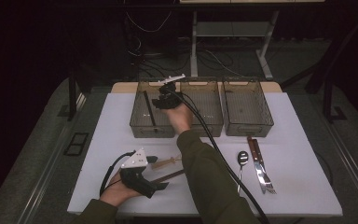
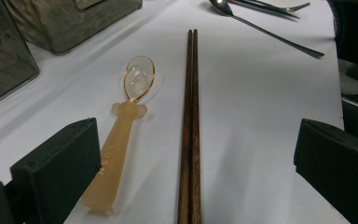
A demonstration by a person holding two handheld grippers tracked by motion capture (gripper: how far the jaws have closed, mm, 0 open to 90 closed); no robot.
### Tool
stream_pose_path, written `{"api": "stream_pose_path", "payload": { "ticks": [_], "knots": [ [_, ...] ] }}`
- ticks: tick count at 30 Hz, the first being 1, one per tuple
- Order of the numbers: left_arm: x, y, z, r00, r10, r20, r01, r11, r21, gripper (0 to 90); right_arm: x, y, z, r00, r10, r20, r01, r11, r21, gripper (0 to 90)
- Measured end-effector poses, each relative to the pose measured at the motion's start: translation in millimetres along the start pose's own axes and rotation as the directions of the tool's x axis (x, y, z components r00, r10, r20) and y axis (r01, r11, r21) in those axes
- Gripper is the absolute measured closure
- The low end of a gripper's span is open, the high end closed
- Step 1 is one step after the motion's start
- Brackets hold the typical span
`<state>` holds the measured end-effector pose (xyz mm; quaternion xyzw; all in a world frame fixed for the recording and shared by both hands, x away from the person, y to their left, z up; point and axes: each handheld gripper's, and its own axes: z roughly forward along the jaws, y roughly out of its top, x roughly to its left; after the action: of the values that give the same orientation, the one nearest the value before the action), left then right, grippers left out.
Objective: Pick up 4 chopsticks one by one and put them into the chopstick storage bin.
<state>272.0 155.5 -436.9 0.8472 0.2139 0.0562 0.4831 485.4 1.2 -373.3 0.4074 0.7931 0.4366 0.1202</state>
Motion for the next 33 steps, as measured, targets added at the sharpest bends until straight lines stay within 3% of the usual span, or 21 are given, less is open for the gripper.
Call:
{"api": "stream_pose_path", "payload": {
  "ticks": [10,20,25,33],
  "knots": [
    [0.4,-0.4,-1.4,0.9999,-0.004,-0.012,0.004,1.0,0.001,0.1,-15.0,4.8,-36.4,0.9996,0.014,-0.023,-0.015,0.999,-0.044,40.7],
    [0.3,-0.6,-1.8,0.9999,-0.012,-0.009,0.012,0.9998,-0.014,0.1,-25.6,-3.5,-75.1,0.9965,-0.054,-0.064,0.051,0.998,-0.048,30.0],
    [0.0,-0.7,-1.8,0.9999,-0.012,-0.011,0.012,0.9999,-0.009,0.0,-32.3,-12.1,-92.9,0.9953,-0.072,-0.066,0.07,0.997,-0.023,20.2],
    [0.7,-1.4,-1.1,0.9997,-0.019,-0.013,0.018,0.9997,-0.017,0.0,-41.3,-31.1,-121.1,0.9906,-0.117,-0.071,0.119,0.992,0.028,12.8]
  ]
}}
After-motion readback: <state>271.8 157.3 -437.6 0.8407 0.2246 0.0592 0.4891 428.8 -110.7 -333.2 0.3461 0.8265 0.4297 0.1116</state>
